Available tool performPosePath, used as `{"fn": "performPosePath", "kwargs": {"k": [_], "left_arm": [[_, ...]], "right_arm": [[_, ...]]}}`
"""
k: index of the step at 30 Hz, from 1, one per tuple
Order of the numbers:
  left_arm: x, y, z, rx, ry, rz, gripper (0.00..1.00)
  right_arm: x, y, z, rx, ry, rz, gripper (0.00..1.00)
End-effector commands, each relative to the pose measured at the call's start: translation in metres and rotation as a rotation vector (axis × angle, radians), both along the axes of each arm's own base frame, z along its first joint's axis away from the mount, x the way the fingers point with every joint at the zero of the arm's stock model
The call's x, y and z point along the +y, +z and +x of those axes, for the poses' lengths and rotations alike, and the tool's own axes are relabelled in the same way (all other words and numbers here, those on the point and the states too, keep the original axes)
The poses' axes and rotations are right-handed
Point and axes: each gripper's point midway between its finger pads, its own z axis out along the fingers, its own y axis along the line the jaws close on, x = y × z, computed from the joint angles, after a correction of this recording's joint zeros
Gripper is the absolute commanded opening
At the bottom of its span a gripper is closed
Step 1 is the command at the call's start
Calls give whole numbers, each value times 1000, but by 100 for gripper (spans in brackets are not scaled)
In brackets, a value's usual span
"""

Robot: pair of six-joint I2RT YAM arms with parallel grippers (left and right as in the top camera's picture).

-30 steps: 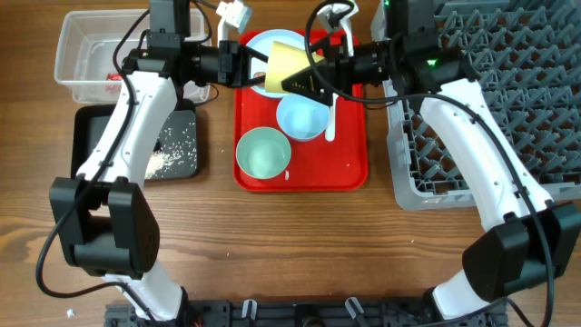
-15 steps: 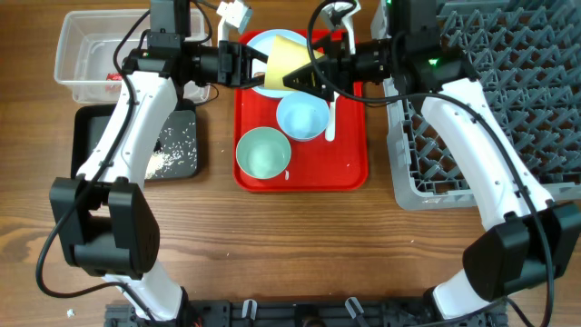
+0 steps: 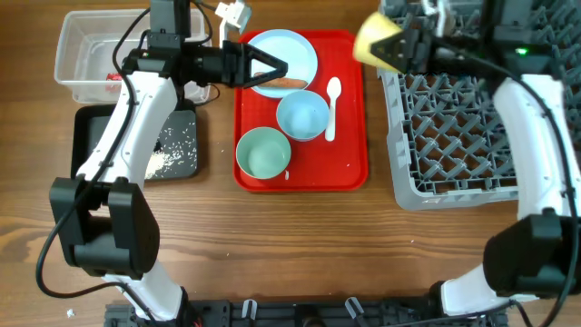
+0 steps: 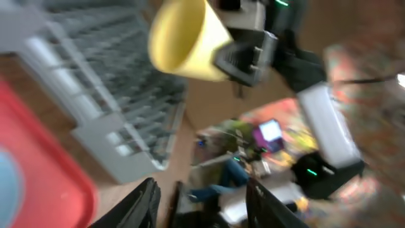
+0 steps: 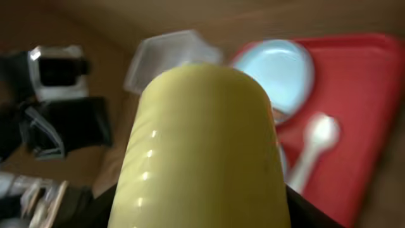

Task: Sort waste into correct bins and load items into the dishwasher rack
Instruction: 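Carry the yellow cup right and lower it into the dishwasher rack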

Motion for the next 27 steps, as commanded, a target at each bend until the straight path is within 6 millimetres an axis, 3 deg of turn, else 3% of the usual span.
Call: {"fn": "performPosePath", "kwargs": {"k": [1,7,12,20,27], "left_arm": [[12,-30,28,-20,196,229,47],[37,-74,44,37,371,494,45],[53,-94,47,59,444,630,46],[63,-102,51,57,489,699,42],[67,-104,52,54,504,720,41]], "right_arm": [[-50,32,-7,-12,-227,-222,56],[-99,19,-65,285,-433,-508,53],[-116,-3,-102,483,-470,-623,58],[-121,-40,-107,625,-444,-673,63],[-121,-94,-108,774,-382,-695,63]]}}
